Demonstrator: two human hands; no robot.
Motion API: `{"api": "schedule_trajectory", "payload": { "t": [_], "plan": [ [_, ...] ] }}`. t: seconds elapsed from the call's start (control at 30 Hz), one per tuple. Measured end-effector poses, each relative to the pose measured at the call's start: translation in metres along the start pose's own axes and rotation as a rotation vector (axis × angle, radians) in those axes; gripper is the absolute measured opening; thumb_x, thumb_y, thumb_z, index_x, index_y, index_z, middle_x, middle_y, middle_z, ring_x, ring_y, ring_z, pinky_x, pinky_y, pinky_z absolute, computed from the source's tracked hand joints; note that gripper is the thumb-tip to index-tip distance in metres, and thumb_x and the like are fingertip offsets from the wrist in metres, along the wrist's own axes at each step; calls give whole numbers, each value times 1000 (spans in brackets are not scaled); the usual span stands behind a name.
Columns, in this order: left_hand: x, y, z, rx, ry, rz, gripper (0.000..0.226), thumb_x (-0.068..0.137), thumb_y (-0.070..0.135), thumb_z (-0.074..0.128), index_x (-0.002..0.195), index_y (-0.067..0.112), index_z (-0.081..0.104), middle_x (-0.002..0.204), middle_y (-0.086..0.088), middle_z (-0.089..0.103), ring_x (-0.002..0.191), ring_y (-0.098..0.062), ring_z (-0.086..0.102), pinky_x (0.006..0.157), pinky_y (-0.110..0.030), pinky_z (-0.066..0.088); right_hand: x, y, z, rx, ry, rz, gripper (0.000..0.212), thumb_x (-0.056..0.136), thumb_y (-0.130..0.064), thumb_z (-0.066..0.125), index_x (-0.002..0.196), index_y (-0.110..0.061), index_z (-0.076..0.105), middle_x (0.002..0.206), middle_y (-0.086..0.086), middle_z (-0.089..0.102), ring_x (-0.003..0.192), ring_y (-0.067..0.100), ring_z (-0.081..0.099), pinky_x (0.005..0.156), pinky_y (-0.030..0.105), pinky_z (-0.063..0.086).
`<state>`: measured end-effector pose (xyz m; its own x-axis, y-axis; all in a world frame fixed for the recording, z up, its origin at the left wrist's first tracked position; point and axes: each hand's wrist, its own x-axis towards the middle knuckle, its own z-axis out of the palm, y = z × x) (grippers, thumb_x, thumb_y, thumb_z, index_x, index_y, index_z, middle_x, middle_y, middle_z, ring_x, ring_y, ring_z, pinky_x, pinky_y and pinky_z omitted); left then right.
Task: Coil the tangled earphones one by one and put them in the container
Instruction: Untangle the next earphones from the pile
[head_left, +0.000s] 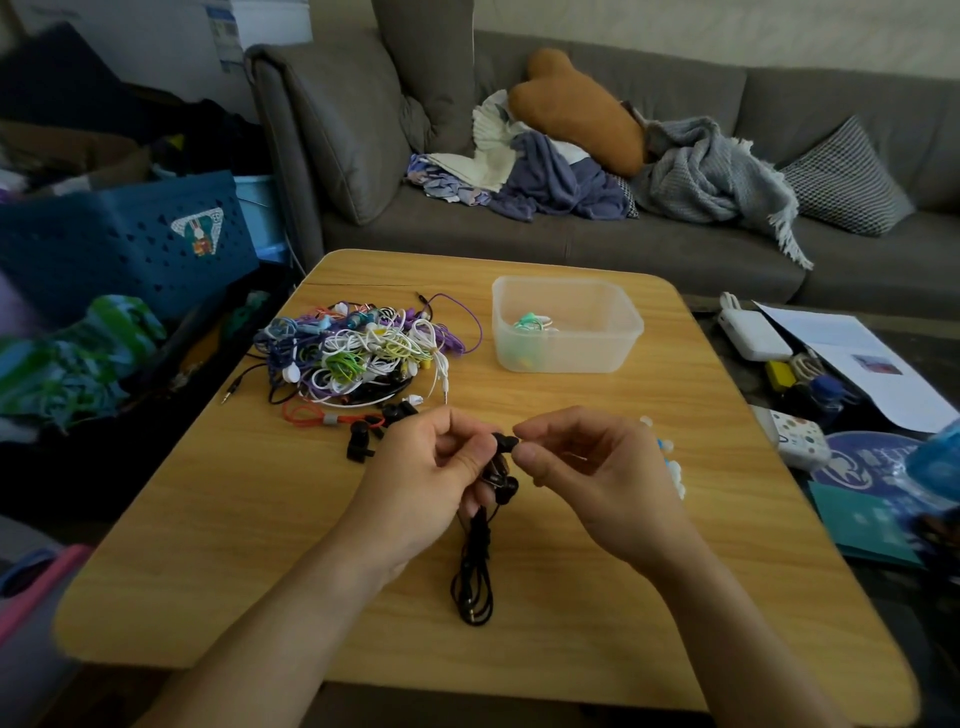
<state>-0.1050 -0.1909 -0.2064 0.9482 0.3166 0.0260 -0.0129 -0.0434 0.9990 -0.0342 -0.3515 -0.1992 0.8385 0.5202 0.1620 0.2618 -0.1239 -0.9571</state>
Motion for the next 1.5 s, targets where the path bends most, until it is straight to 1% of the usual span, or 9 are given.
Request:
{"api": "schedule_trajectory", "payload": {
  "t": [0.37, 0.57, 0.67, 0.73, 0.83, 0.93, 1.07, 1.27, 1.5],
  "plan": [
    [-2, 3, -2, 243, 94, 292, 13, 89, 0, 64, 85, 13, 63, 70, -4, 68, 58, -16, 65, 55, -22, 50, -1, 2, 16, 469, -33, 176, 26, 76, -14, 75, 98, -1, 77, 75, 11, 72, 65, 17, 61, 65, 25, 53],
    [-2, 9, -5, 12, 77, 181, 19, 97, 1, 50, 104, 10, 65, 78, -9, 69, 62, -16, 63, 57, -26, 53, 1, 1, 9, 130, -61, 85, 57, 79, -45, 76, 131, -26, 61, 89, -6, 68, 75, 9, 61, 74, 29, 50],
    [-1, 12, -8, -244, 83, 15, 25, 99, 0, 44, 105, 7, 67, 78, -6, 66, 67, -15, 61, 59, -24, 51, 0, 4, 9, -162, -155, 57, 91, 60, -64, 83, 141, -45, 45, 109, -10, 61, 90, 7, 63, 77, 29, 56],
    [0, 16, -9, -416, 45, -92, 24, 99, -1, 41, 107, -1, 63, 79, -10, 64, 67, -17, 60, 59, -24, 50, -2, 3, 15, -325, -255, 74, 103, 56, -63, 85, 145, -51, 33, 113, -15, 60, 89, 3, 65, 77, 26, 57],
    [1, 18, -12, -488, 18, -186, 22, 98, 0, 42, 106, -7, 62, 84, -14, 64, 71, -21, 62, 63, -26, 52, -4, 1, 30, -458, -251, 37, 91, 70, -41, 86, 145, -43, 34, 98, -17, 64, 80, -1, 65, 69, 16, 55],
    [3, 14, -15, -359, 48, -227, 20, 97, 6, 50, 104, -4, 65, 88, -13, 65, 75, -21, 63, 68, -30, 52, -2, 2, 43, -467, -157, -19, 63, 79, -28, 77, 135, -36, 48, 84, -16, 66, 72, 0, 63, 62, 11, 49],
    [3, 7, -21, 123, 132, -189, 12, 94, 11, 60, 101, 16, 68, 87, -8, 72, 72, -12, 69, 67, -22, 53, 1, 4, 50, -466, -117, -33, 38, 85, -32, 72, 122, -34, 63, 87, -14, 70, 73, -5, 61, 59, 4, 42],
    [-2, -2, -23, 609, 49, -61, 26, 93, 19, 63, 115, 30, 67, 115, 10, 64, 108, -6, 59, 97, -25, 48, -2, 3, 49, -594, -245, -108, 44, 83, -39, 70, 125, -32, 62, 101, -16, 49, 94, -1, 41, 72, 2, 35],
    [-9, -2, -16, 763, -49, -69, 39, 102, 25, 44, 141, 24, 48, 132, 1, 44, 125, -16, 46, 99, -19, 31, 3, 15, 54, -660, -276, -157, 58, 77, -40, 76, 128, -20, 56, 112, -5, 52, 95, 13, 54, 83, 26, 50]
  ]
}}
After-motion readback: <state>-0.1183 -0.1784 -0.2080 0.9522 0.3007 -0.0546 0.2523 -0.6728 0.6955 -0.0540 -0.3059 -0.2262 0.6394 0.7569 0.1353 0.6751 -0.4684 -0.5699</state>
